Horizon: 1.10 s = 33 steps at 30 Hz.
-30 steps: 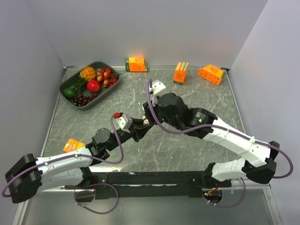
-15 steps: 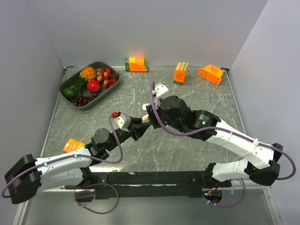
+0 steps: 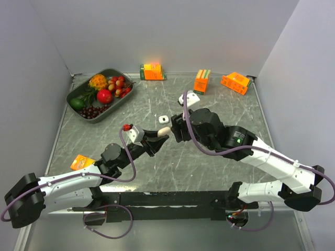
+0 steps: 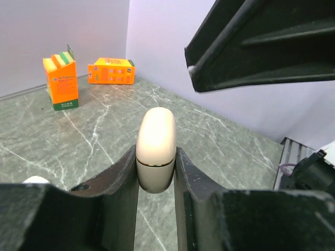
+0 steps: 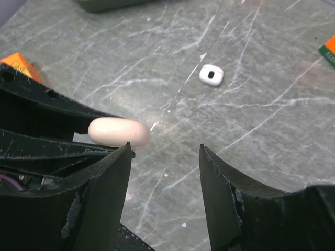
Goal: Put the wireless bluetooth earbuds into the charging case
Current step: Close the charging case, then place the charging case at the center of the board.
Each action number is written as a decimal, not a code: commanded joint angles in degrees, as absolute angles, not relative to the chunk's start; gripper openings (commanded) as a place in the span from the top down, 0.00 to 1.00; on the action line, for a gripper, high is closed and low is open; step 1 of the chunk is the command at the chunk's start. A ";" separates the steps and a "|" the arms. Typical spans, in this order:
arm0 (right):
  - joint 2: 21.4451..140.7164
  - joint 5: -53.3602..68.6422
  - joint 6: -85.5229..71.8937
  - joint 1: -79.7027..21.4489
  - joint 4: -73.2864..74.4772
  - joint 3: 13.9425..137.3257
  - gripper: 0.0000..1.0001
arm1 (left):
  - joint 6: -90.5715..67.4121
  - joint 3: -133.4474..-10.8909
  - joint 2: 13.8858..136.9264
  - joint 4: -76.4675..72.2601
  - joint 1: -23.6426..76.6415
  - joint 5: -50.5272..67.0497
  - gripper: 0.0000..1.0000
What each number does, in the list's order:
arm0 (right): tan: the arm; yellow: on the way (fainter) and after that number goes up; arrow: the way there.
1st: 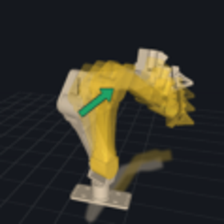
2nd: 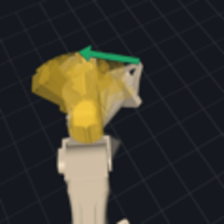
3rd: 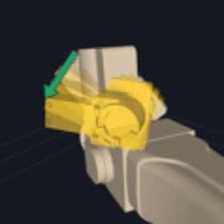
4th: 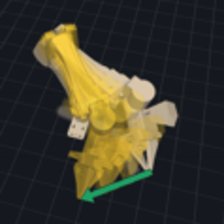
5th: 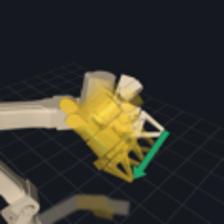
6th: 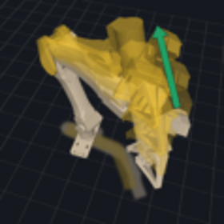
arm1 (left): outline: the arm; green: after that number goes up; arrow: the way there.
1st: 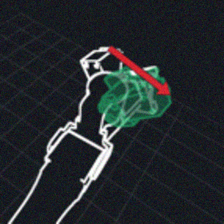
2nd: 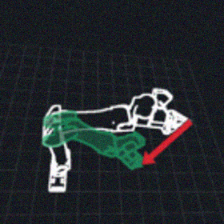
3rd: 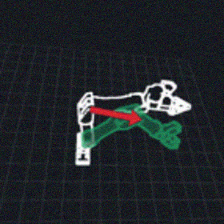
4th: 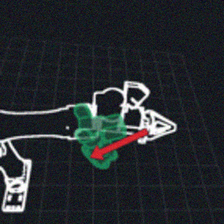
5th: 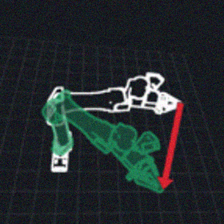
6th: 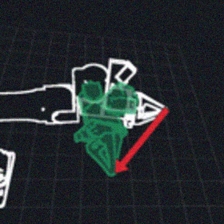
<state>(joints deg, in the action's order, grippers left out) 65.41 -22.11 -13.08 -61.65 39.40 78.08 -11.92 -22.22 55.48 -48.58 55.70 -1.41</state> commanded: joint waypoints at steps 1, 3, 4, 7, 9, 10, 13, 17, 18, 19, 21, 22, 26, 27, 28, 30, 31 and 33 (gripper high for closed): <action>65.65 -26.45 -15.02 -60.82 38.49 80.50 0.37 | -15.72 -24.34 55.45 -48.97 55.64 -3.77 0.99; 65.83 -26.19 -16.69 -58.12 40.41 80.42 0.36 | -20.53 -28.71 57.12 -38.98 53.62 -2.73 0.99; 65.66 -25.84 -19.48 -57.05 41.21 79.46 0.36 | -23.18 -30.48 60.09 -35.37 52.05 -1.16 0.99; 61.98 -23.12 -23.36 -53.18 40.26 74.29 0.33 | -34.69 -34.97 68.16 -26.73 43.35 11.39 0.99; 59.86 -22.68 -24.52 -52.12 38.86 71.73 0.32 | -40.66 -36.21 72.14 -24.97 39.12 18.10 0.99; 58.20 -22.68 -24.96 -51.60 38.50 69.89 0.32 | -42.09 -36.56 75.55 -24.61 37.63 19.06 0.99; 57.31 -22.85 -25.14 -50.98 39.37 68.82 0.31 | -46.22 -37.88 81.45 -22.68 35.61 20.21 0.99; 57.22 -22.94 -25.05 -50.89 40.25 68.20 0.31 | -46.23 -41.74 86.57 -17.33 34.10 20.74 0.99; 56.96 -22.85 -25.05 -50.89 40.25 67.94 0.31 | -45.88 -42.27 87.27 -16.27 33.75 20.83 0.99; 56.52 -22.76 -24.96 -50.98 39.64 67.33 0.31 | -45.53 -42.62 88.58 -14.52 33.23 20.66 0.99; 56.16 -22.33 -24.96 -50.89 39.11 66.45 0.30 | -44.74 -44.12 91.47 -12.75 32.52 20.56 0.99; 56.16 -22.06 -24.87 -50.89 38.85 66.36 0.30 | -44.39 -44.56 92.54 -11.70 31.65 21.70 0.99; 56.25 -21.80 -24.70 -50.80 38.59 66.18 0.30 | -43.33 -47.36 96.50 -9.24 30.76 20.75 0.98; 56.08 -21.71 -24.61 -50.71 38.58 65.92 0.30 | -43.07 -47.90 97.98 -8.79 30.67 20.74 0.97; 56.07 -21.62 -24.52 -50.80 38.41 65.83 0.30 | -42.72 -48.42 98.96 -8.44 30.33 20.92 0.95; 56.16 -21.45 -24.17 -50.71 38.06 65.66 0.30 | -42.36 -49.57 101.23 -8.52 29.97 21.27 0.95; 56.25 -21.36 -24.08 -50.80 37.97 65.57 0.30 | -42.36 -49.74 101.77 -8.79 29.62 21.53 0.95; 56.42 -21.27 -23.99 -50.71 38.06 65.65 0.30 | -42.54 -50.62 103.35 -9.49 29.36 22.06 0.95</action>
